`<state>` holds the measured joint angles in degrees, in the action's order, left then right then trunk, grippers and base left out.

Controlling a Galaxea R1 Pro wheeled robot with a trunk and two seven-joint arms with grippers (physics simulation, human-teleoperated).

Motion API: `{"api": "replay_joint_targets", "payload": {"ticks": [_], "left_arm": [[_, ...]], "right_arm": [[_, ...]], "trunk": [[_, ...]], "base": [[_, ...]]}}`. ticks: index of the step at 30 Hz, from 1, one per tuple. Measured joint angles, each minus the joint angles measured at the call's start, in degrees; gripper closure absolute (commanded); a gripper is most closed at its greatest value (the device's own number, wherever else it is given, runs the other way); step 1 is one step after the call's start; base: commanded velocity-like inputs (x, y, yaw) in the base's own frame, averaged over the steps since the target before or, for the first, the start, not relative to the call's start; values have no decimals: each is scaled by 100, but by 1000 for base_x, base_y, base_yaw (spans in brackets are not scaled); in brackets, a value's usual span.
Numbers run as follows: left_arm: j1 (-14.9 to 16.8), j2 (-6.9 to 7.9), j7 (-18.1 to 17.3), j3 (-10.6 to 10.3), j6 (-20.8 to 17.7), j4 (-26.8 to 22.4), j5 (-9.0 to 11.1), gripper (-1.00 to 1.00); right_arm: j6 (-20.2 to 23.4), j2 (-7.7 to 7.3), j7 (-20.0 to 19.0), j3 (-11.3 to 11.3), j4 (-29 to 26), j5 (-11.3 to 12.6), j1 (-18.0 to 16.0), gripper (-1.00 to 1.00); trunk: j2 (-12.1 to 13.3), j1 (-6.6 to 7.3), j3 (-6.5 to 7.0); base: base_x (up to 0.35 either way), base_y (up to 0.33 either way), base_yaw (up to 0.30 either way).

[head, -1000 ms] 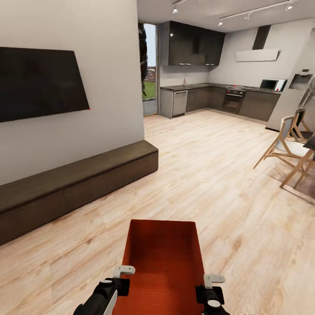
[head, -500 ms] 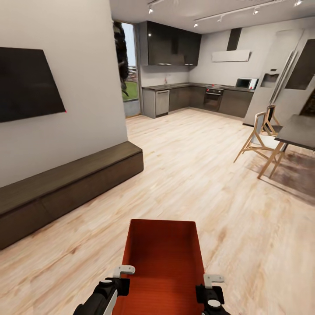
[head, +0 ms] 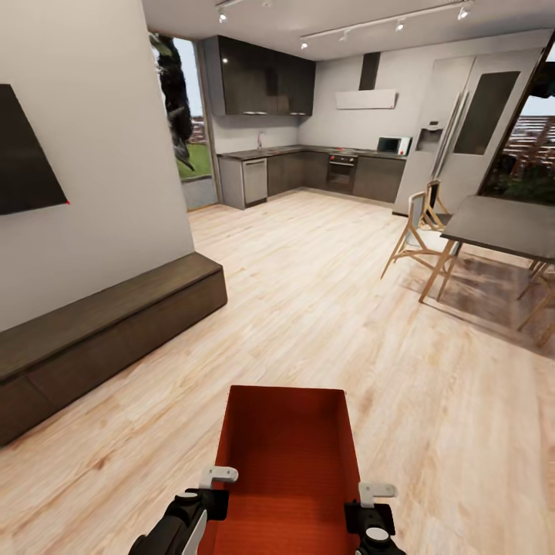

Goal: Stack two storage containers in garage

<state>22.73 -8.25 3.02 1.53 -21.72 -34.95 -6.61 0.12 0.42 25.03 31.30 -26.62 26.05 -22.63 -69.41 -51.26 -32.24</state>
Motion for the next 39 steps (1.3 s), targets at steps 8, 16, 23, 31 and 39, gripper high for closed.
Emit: {"api": "replay_joint_targets", "payload": {"ticks": [8,16,23,31,39], "left_arm": [[0,1,-1,0,-1,6,-4,100],[1,1,-1,2,0,10,-4,100],[0,1,-2,0,0,4,-5,100],[0,7,-3,-7,3,9,9,100],[0,7,-19,1,2,-18,-10,100]], "right_arm": [[0,5,-1,-10,9,-7,0,100],[0,6,-1,-8,12,-5,0,100],[0,6,-1,-15,8,-11,0,100],[-1,4,0,2,8,-1,0,100],[-2,1,2,-6,-17,-9,1,100]], "trunk": [[0,0,0],[0,0,0],[0,0,0],[0,0,0],[0,0,0]], "base": [[0,0,-256],[0,0,-256],[0,0,-256],[0,0,-256],[0,0,-256]]}}
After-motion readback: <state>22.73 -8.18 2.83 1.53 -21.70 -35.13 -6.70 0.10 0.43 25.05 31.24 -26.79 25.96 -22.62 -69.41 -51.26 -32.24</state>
